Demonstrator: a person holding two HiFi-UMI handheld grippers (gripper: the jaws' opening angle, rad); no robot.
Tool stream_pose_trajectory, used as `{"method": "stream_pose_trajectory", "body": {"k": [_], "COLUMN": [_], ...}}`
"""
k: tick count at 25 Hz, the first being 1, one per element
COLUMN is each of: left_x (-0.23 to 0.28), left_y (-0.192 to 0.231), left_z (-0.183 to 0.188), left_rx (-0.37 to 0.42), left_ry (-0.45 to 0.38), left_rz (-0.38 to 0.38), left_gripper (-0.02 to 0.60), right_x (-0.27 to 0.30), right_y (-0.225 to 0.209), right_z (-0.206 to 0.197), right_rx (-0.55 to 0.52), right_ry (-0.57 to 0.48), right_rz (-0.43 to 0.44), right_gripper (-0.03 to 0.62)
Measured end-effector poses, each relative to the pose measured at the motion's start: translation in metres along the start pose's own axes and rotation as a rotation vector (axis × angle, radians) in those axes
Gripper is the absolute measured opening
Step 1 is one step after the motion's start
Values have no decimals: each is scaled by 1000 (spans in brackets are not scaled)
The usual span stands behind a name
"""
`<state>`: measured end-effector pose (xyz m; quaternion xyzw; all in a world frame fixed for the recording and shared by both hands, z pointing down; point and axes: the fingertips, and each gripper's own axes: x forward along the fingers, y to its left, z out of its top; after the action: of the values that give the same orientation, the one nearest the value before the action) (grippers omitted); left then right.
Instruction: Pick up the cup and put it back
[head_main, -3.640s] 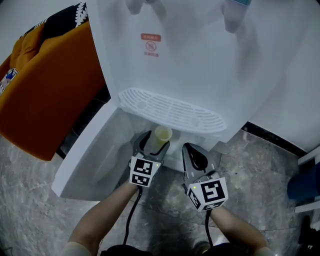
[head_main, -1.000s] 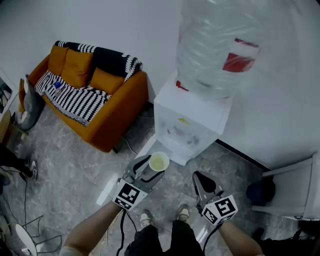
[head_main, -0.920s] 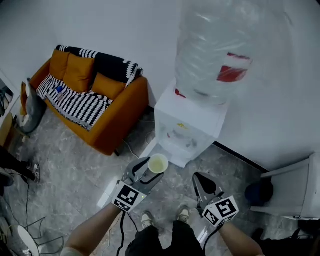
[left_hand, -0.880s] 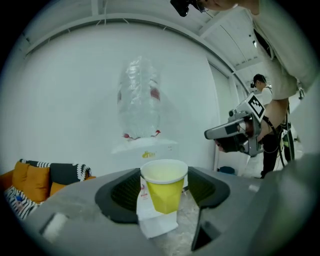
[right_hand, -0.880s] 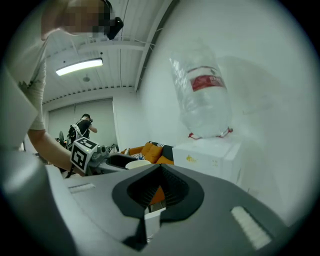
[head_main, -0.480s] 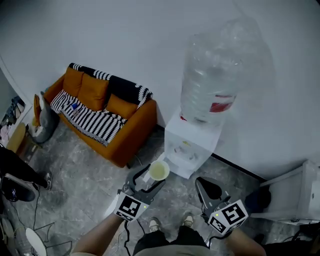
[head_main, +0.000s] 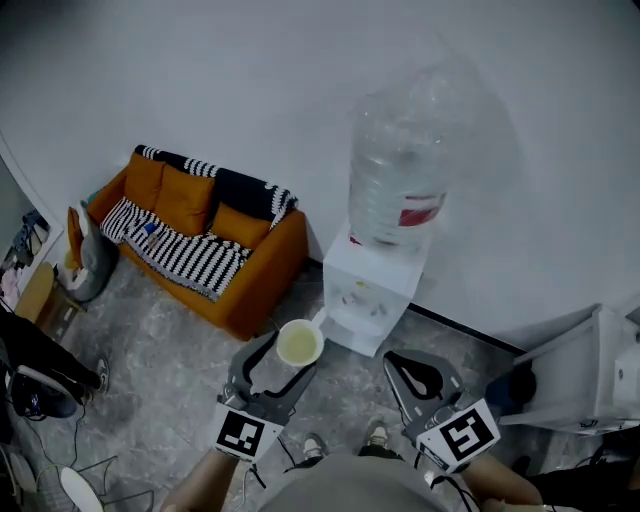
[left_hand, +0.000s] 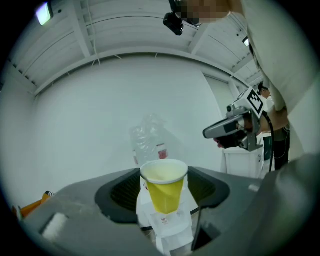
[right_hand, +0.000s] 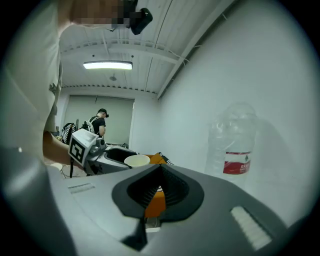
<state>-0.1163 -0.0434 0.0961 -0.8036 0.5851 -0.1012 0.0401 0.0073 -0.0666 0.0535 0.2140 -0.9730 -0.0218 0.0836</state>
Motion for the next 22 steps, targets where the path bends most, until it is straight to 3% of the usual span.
{"method": "stream_pose_trajectory", "body": {"k": [4,14,22], "left_x": [-11,-4,45], "left_y": [-12,-8,2], "left_z": [13,3,-13], "left_rx": [-33,-78,-18], "left_ry": [-7,13,25], "left_rz": [11,28,6], "left_gripper": [308,308,308], "right_x": [-12,-20,-5], "right_y": [0,-22,-78], "right_z": [11,-4,-22], "right_rx": [14,65,111], "right_ry": [-28,-20,-53], "right_rz": [-26,-82,-194], "right_gripper": [3,3,3]}}
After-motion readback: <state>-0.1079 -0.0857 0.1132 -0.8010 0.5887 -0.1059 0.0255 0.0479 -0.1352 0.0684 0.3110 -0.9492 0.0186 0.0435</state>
